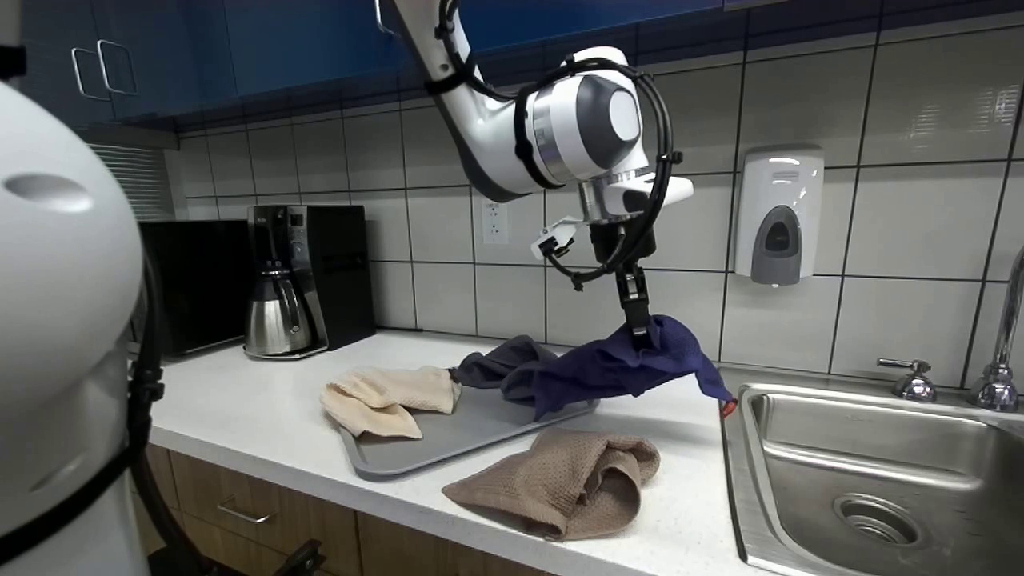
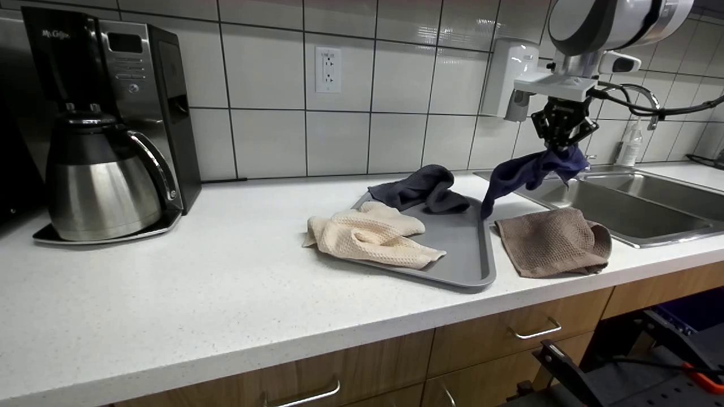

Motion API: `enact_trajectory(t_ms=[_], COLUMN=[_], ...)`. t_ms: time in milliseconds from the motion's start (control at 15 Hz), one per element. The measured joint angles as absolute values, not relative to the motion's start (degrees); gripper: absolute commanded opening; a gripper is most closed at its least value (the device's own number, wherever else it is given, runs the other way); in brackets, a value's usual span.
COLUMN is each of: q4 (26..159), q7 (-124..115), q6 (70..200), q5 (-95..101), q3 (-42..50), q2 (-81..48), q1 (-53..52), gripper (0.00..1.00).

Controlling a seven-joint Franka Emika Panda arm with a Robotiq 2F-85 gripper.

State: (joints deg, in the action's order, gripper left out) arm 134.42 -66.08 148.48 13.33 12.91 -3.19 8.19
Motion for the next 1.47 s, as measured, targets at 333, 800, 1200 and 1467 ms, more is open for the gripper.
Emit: enact_trajectory(t_ms=[333, 800, 1200, 1467], q4=[133.48, 131.79, 130.73, 129.52], q7=[-66.07, -66.07, -66.07, -66.07], q6=[148.48, 148.49, 148.53, 148.58], q5=[13.33, 13.32, 13.25, 13.18], q3=[14.28, 16.23, 16.95, 16.94], q2=[-4.56, -7.26, -10.01, -12.19], q1=[8.77, 9.49, 9.62, 9.29], gripper=[0.02, 0.02, 0.02, 0.02])
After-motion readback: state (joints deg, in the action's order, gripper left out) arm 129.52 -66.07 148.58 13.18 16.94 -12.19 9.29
